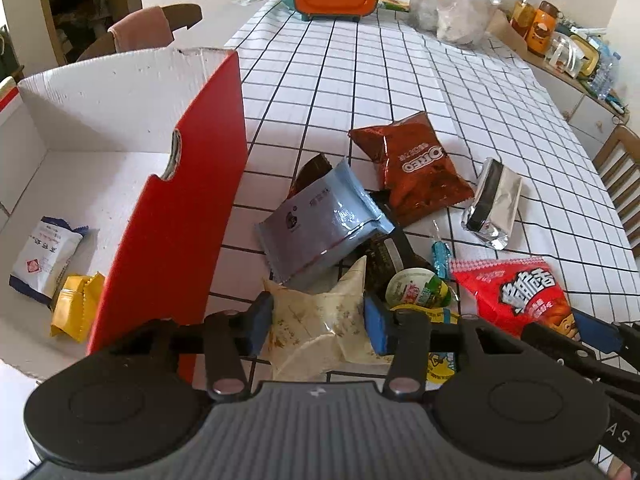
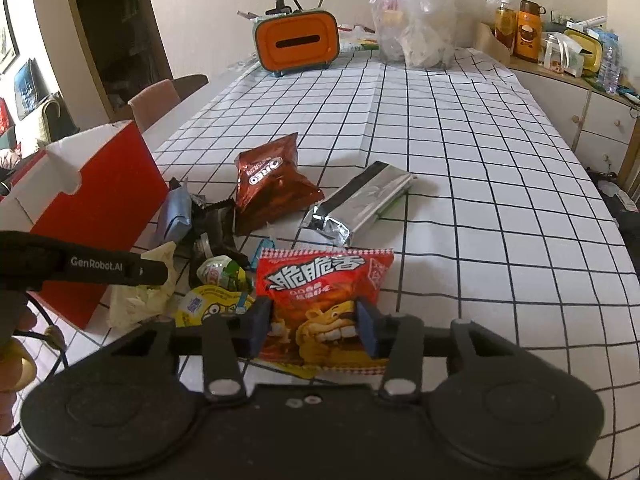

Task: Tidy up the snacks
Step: 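Carry the cream bag with the left gripper into the box while the right gripper carries the red bag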

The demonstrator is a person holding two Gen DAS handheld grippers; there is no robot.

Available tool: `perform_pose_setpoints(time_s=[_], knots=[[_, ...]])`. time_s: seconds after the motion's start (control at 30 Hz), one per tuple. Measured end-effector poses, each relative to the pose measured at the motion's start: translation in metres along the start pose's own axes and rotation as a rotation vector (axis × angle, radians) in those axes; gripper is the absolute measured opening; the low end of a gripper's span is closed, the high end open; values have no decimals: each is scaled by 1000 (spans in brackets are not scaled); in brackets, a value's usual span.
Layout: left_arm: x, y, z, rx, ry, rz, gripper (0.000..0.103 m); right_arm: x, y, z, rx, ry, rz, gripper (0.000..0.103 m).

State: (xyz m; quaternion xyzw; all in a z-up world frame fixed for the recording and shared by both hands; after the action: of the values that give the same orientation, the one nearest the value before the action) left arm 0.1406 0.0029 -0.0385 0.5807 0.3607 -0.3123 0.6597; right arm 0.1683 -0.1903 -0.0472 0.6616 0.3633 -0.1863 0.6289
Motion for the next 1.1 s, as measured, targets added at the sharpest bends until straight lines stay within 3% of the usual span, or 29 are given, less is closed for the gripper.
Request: perform_pose_setpoints(time_s=[0.2, 0.3, 0.43, 0.6, 0.63, 0.8, 0.87, 1.1], knots=[[-13, -2, -3, 18, -22, 15, 47, -3, -5, -3, -23, -2, -25, 40], [-15, -3, -6, 19, -22, 21, 47, 1, -5, -5, -23, -5, -50, 47], [-17, -4, -6, 22, -31, 24, 47, 8, -6, -8, -11, -10, -53, 73], [-20, -5, -3, 41, -47, 30, 47, 17, -10, -20, -60, -49, -62, 67], [-22, -6, -3, 44, -50, 33, 47, 17, -11, -20, -63, -55, -58, 61], [-22, -5, -3, 54, -56, 36, 47, 11, -11, -19, -69, -57, -31, 53], [-23, -4, -2, 59, -61, 39, 47, 5, -11, -18, -64, -55, -15, 45], [-40, 4, -4, 73, -88, 68, 47, -14, -4, -17, -38, -44, 28, 40]])
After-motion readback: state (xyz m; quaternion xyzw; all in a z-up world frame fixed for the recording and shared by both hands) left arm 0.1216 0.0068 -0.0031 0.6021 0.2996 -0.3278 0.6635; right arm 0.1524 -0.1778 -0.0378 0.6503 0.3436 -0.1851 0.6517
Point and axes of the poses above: each gripper's, at about its wrist camera, not at the fingertips, and x roughly the way its jaws point, z to its right, y to its top, the point moved 1 cm from there along x, roughly the way its jaws point, and after that the axes turned 2 degrees about x, right-handed, at the moved point
